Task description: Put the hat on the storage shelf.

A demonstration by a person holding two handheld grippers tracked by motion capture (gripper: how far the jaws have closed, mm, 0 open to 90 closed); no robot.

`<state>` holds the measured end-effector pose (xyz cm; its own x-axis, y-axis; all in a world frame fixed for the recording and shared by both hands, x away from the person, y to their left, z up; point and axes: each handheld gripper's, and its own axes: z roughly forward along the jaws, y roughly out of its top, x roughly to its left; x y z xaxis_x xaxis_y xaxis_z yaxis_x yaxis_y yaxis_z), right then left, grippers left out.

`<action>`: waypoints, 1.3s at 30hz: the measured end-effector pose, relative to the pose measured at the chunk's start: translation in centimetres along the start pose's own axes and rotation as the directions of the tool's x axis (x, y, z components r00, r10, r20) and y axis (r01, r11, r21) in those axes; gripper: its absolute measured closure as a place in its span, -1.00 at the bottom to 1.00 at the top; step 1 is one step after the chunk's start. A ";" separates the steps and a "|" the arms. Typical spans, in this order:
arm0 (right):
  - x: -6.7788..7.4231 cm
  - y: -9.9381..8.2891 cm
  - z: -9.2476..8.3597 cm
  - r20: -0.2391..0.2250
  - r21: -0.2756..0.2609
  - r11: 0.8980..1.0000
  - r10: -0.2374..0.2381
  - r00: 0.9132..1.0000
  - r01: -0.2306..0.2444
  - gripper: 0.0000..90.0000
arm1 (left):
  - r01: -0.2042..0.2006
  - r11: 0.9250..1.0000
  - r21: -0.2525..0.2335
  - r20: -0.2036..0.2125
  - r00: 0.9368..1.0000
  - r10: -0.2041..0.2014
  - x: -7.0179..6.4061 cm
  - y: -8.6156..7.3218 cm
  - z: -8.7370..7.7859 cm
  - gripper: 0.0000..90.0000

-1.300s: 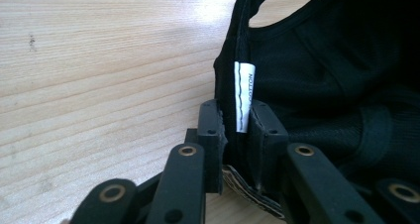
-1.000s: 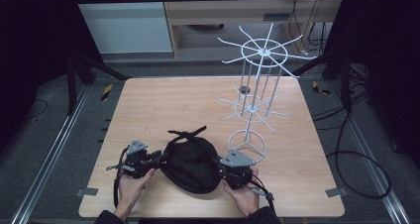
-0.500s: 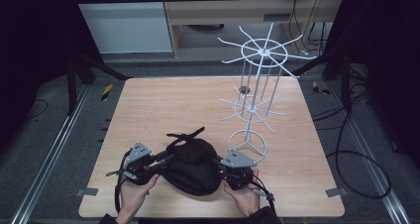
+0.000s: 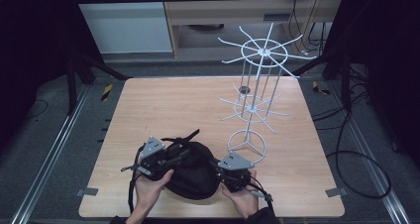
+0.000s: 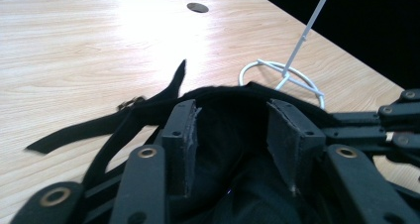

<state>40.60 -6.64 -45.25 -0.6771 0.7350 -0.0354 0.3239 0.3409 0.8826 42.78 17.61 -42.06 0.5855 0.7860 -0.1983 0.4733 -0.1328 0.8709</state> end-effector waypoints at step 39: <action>2.3 0.1 0.9 -0.229 -0.015 0.998 -0.064 0.971 0.062 0.53 | 0.149 0.986 0.075 0.042 0.987 -0.153 -0.2 -1.1 2.6 0.63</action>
<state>39.64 -4.37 -45.65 -0.8297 0.5580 0.0164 0.2709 0.3768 0.8858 43.86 16.05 -44.20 0.5336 0.7709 -0.3479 0.6033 -0.0587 0.7954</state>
